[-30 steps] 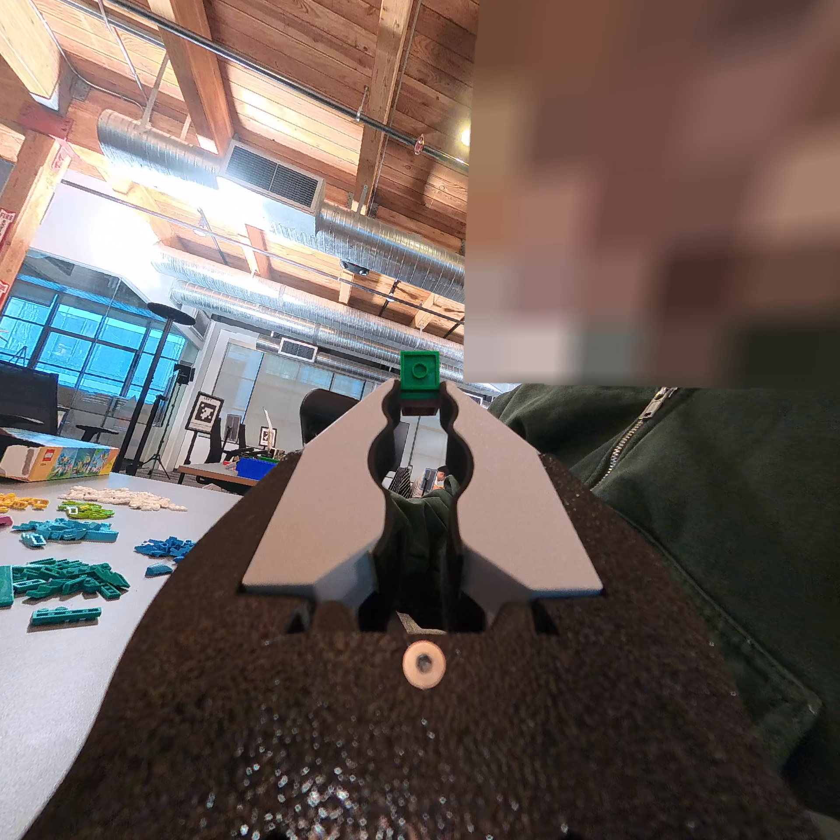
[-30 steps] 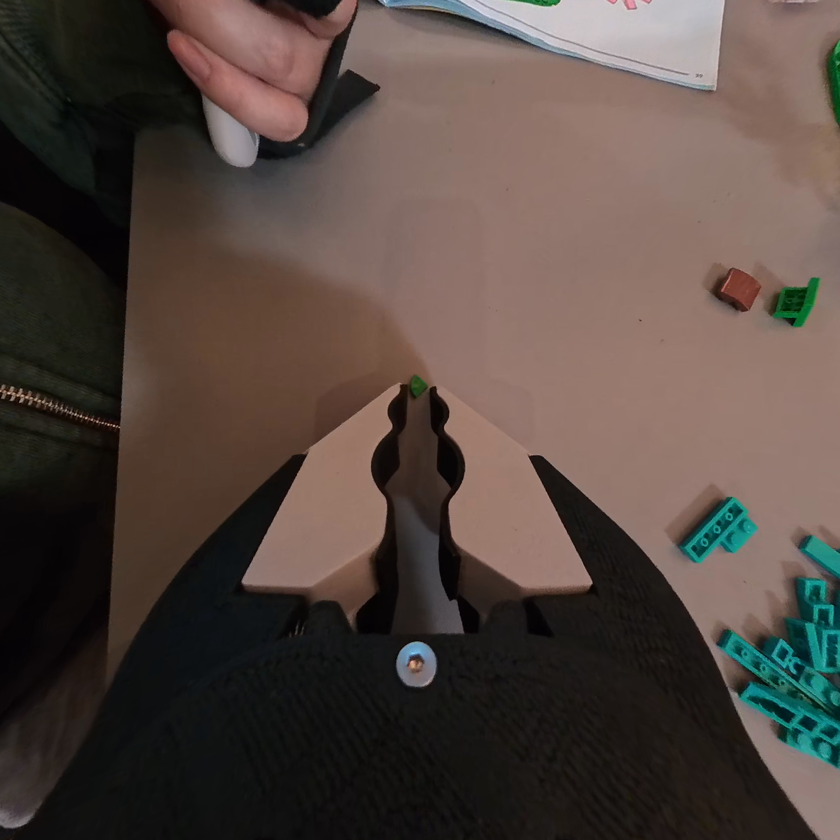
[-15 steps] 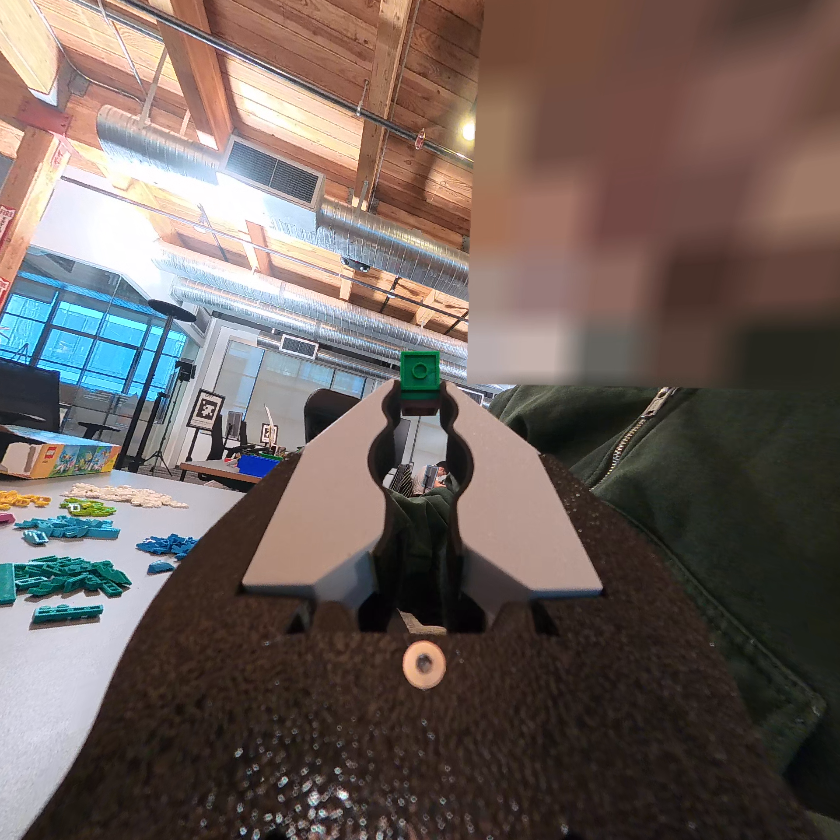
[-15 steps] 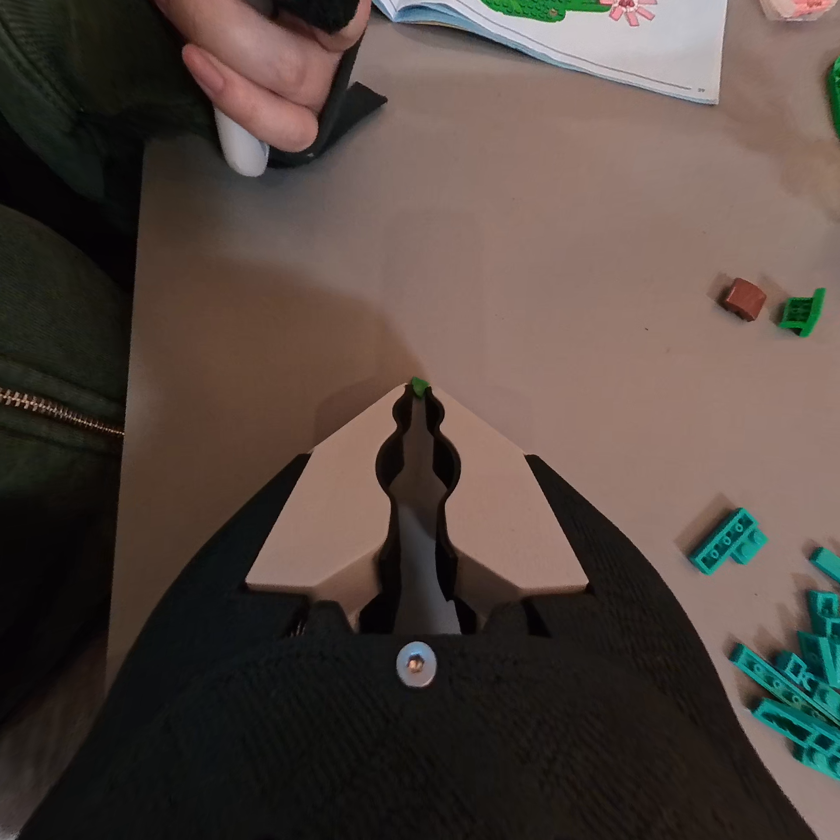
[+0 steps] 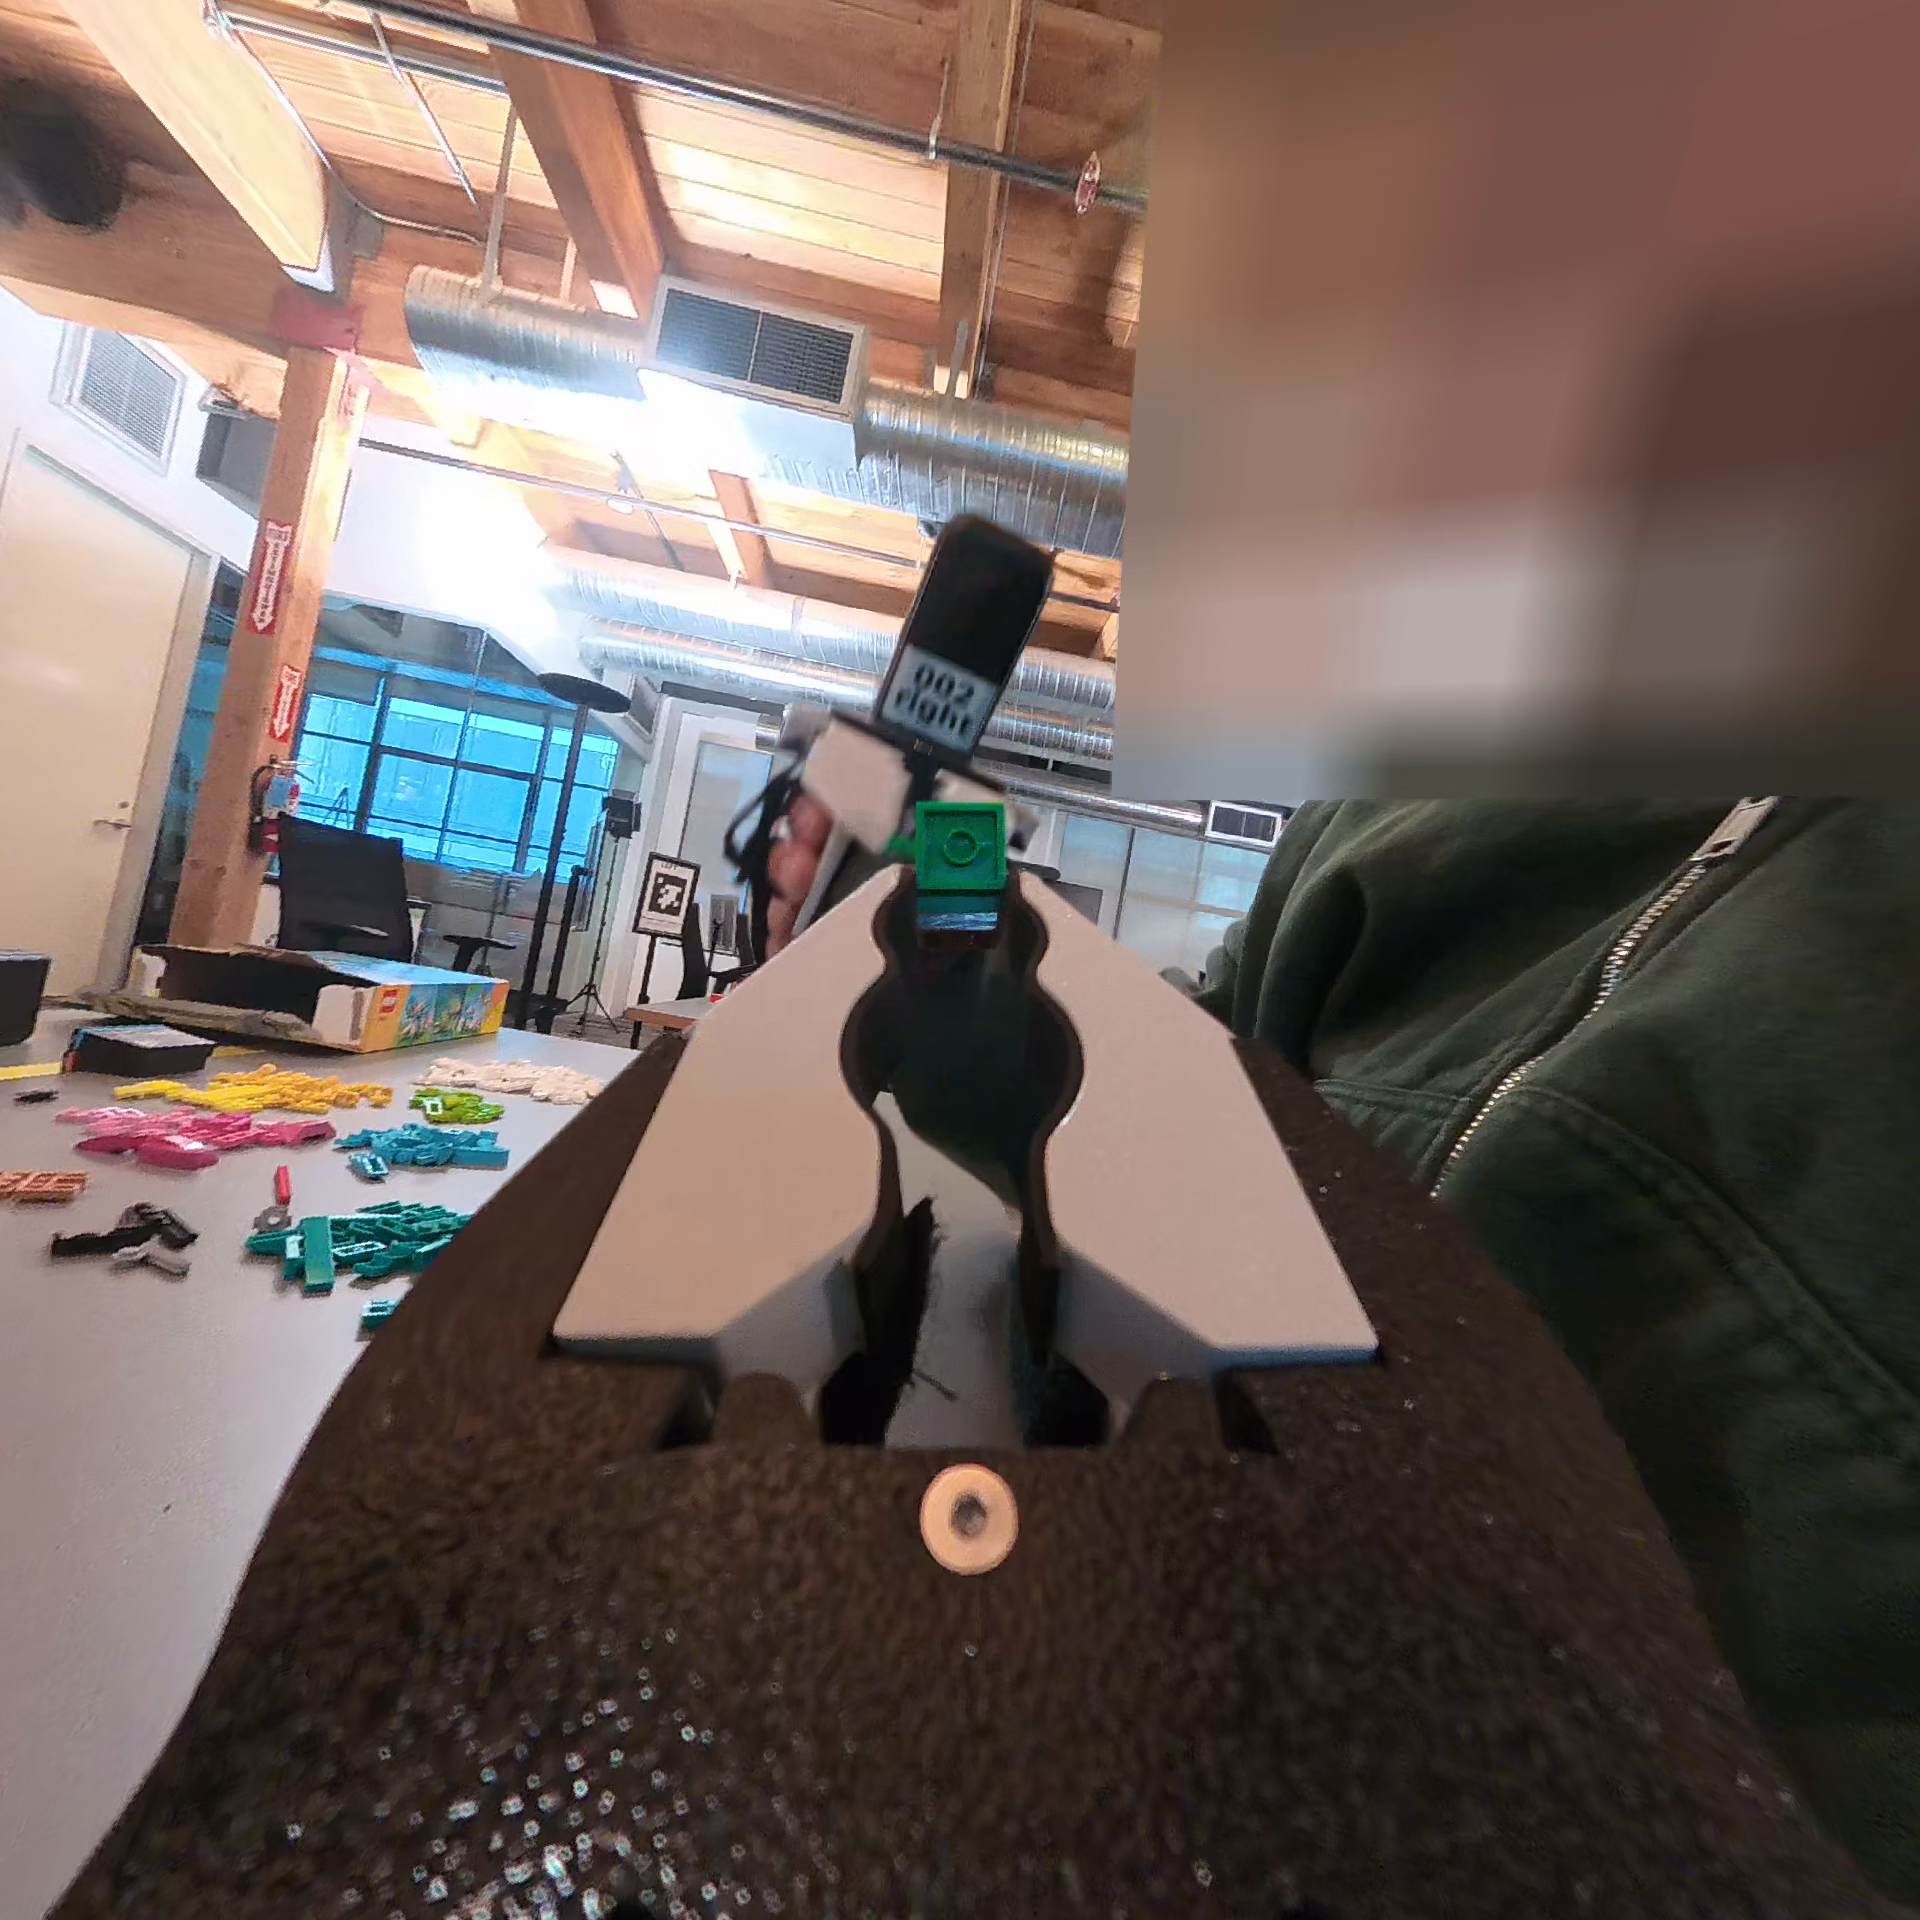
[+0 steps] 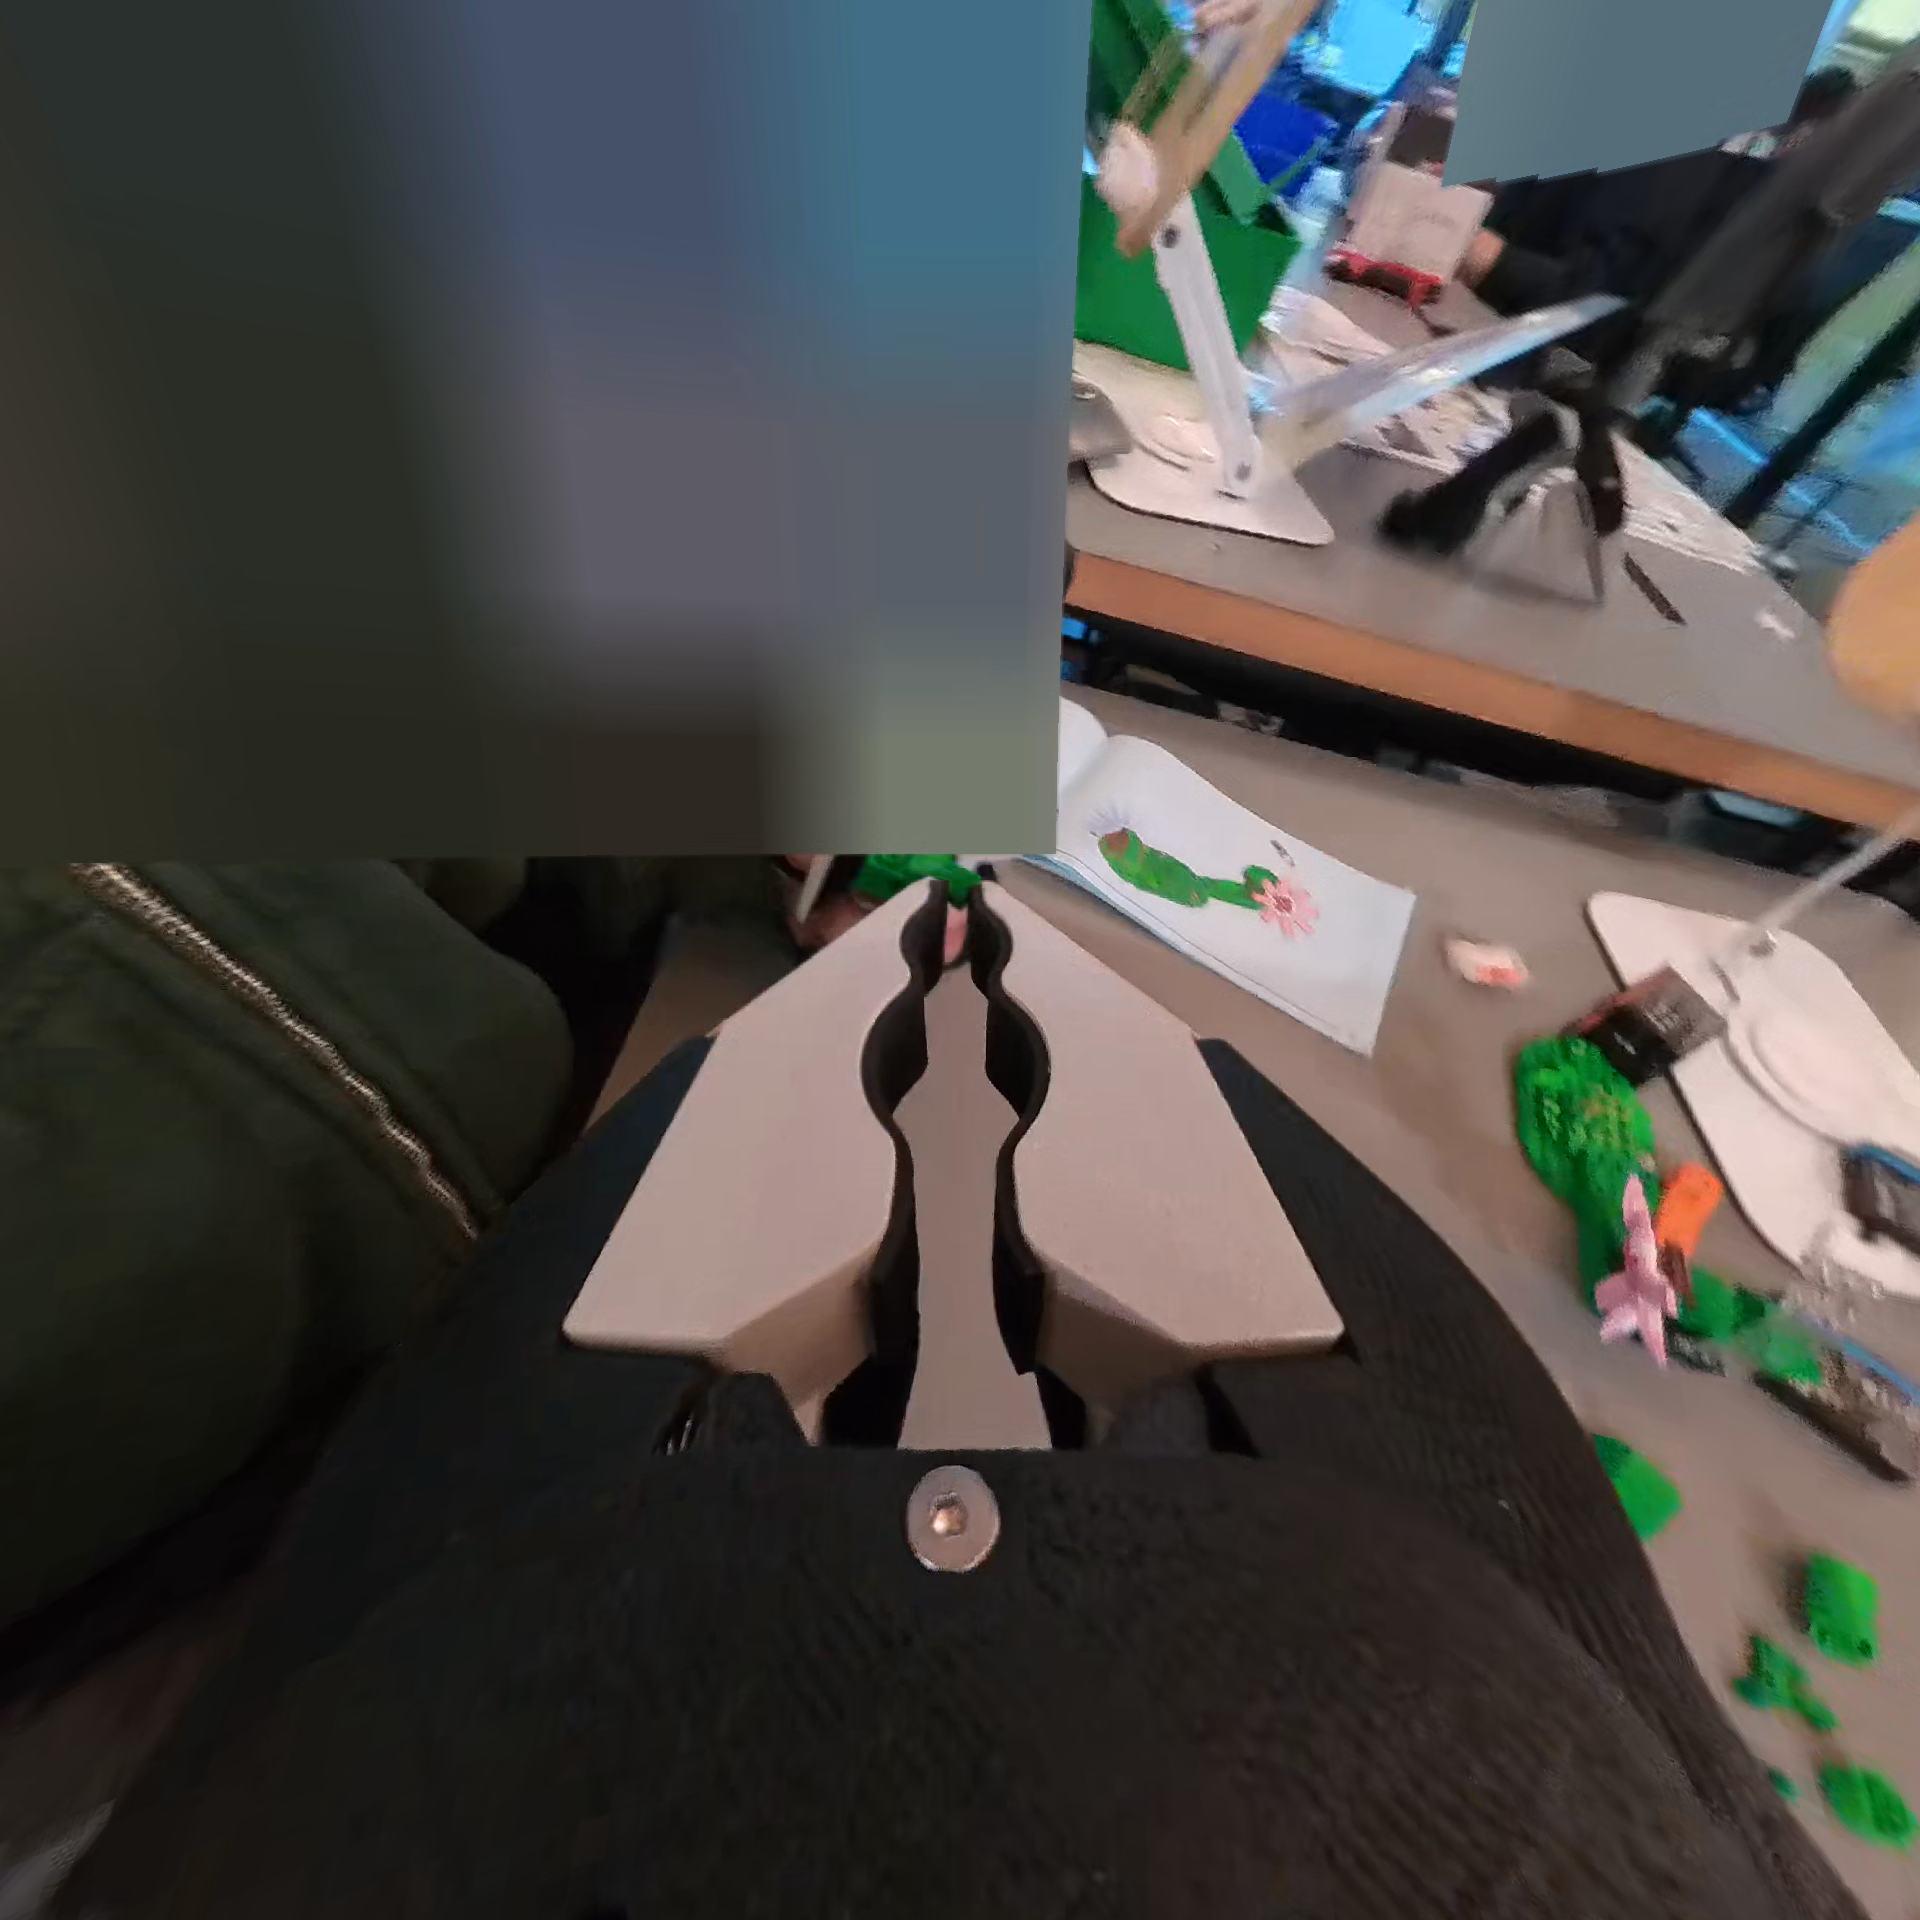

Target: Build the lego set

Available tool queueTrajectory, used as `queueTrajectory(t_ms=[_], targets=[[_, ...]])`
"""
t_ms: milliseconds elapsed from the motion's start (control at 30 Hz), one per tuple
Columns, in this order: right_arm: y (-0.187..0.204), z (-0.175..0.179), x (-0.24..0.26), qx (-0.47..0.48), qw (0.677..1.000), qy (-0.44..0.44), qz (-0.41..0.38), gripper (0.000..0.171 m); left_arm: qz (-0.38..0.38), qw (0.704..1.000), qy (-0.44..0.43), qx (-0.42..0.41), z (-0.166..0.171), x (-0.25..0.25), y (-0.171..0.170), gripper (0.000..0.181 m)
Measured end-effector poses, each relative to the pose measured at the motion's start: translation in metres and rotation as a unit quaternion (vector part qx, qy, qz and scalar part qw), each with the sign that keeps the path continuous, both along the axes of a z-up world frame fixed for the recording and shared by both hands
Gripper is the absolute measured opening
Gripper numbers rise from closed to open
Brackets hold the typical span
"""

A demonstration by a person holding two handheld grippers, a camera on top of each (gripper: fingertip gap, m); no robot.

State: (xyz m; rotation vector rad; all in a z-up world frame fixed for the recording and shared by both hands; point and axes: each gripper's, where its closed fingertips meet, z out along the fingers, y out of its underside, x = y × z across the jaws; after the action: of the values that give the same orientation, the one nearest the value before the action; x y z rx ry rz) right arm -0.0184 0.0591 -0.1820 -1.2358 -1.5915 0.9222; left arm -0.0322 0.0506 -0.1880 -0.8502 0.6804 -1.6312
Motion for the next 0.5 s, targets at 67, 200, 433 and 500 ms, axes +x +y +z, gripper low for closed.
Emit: queueTrajectory(t_ms=[67,200,433,500], targets=[[-0.006,0.0029,-0.0055,0.006,1.0,-0.01,0.025,0.002,0.0,1.0,0.0,-0.001,-0.0001,0.0,0.0004,0.013],[-0.0119,-0.001,-0.0095,0.008,0.997,-0.045,0.055,0.002,-0.002,1.0,0.001,0.0,-0.0001,0.0003,0.0,0.013],[-0.0116,-0.0058,-0.0104,-0.002,0.996,-0.069,0.06,0.002,0.006,1.0,0.0,0.0,0.0002,-0.0006,0.002,0.013],[-0.0115,-0.0062,-0.0102,-0.001,0.996,-0.073,0.06,0.002,0.006,1.0,0.001,0.0,-0.0001,-0.0002,0.0021,0.013]])
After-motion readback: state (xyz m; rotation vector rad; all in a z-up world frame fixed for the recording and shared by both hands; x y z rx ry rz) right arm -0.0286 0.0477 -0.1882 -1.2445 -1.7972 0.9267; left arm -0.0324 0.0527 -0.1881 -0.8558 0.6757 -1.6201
